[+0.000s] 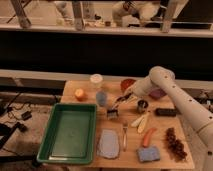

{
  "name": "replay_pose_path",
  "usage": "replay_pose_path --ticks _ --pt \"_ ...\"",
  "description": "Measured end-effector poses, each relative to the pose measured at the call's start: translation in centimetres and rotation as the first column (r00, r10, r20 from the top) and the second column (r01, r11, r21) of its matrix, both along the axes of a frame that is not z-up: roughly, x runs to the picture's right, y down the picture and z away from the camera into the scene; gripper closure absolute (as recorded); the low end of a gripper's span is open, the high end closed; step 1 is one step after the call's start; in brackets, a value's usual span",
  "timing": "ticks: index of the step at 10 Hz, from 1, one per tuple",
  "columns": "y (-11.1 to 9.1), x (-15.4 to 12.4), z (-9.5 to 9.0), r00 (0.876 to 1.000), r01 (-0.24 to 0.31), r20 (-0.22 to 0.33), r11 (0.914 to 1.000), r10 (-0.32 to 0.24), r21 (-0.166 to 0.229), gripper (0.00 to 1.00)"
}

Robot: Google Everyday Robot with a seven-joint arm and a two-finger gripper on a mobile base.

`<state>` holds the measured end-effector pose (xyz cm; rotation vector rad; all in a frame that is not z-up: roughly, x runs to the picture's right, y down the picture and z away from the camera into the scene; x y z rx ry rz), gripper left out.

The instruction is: Wipe table surface with brush

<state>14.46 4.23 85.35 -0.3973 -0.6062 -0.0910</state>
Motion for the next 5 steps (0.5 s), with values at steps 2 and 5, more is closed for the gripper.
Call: replay_pose_path --ticks 2,5 --pt "0.2 2.0 0.0 0.999 -0.014 -0.030 0.9999 0.013 -0.003 1.00" --pt "-0.2 4.9 0.6 0.995 -0.038 -0.089 0.9993 0.038 0.007 1.00"
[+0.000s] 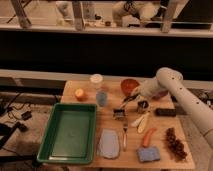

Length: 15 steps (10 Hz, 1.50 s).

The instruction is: Wipe table surface with brush

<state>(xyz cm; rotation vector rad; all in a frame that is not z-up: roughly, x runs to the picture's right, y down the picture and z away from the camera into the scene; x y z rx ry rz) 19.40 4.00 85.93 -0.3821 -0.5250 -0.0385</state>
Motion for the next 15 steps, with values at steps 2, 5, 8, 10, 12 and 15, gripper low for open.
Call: replay_pose_path --ticks 2,5,8,10,12,15 --pt "-0.3 1.2 0.5 0.999 -0.011 -0.032 0.9999 0.011 0.005 1.00" --pt "-1.8 2.7 2.2 0.997 -0.015 -0.079 0.9998 0.016 0.013 1.00" --pt "-3.6 3.2 4.4 0.994 -0.010 -0.113 0.9998 0.012 0.017 1.00" --pt "-4.3 2.9 5.1 0.993 -0.005 -0.117 0.9998 0.008 0.020 1.00" --pt "-4.5 1.6 5.1 0.994 0.006 -0.106 0.9996 -0.004 0.027 1.00" --pt "-4.7 -1.9 4.5 0.997 0.028 -0.069 0.9989 -0.025 0.037 1.00"
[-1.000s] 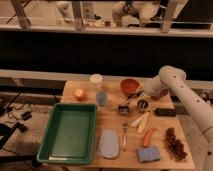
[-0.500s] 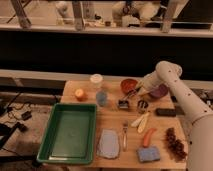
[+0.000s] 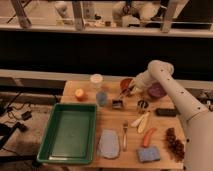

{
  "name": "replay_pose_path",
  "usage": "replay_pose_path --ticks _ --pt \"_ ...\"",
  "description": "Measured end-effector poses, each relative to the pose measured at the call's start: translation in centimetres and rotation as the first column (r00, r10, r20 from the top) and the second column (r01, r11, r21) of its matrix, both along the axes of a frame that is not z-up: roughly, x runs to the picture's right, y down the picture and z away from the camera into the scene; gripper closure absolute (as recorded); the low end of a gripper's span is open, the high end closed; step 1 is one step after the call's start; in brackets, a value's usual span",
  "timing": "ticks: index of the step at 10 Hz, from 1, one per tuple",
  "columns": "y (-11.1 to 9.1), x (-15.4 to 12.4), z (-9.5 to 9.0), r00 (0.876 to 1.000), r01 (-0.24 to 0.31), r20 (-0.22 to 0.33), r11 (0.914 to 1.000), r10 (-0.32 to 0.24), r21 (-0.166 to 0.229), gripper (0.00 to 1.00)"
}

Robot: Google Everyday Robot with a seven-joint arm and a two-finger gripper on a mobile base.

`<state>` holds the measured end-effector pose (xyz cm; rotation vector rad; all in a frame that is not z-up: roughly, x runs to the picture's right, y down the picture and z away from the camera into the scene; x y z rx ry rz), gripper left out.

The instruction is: Wipe table surface with brush

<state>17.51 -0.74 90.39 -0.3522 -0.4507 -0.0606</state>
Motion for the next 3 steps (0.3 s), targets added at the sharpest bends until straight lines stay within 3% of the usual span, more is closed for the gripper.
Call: replay_pose_path --ticks 3 --pt "0.9 -2.2 -1.4 0.998 0.022 0.051 0.9998 -0.022 0.000 1.00"
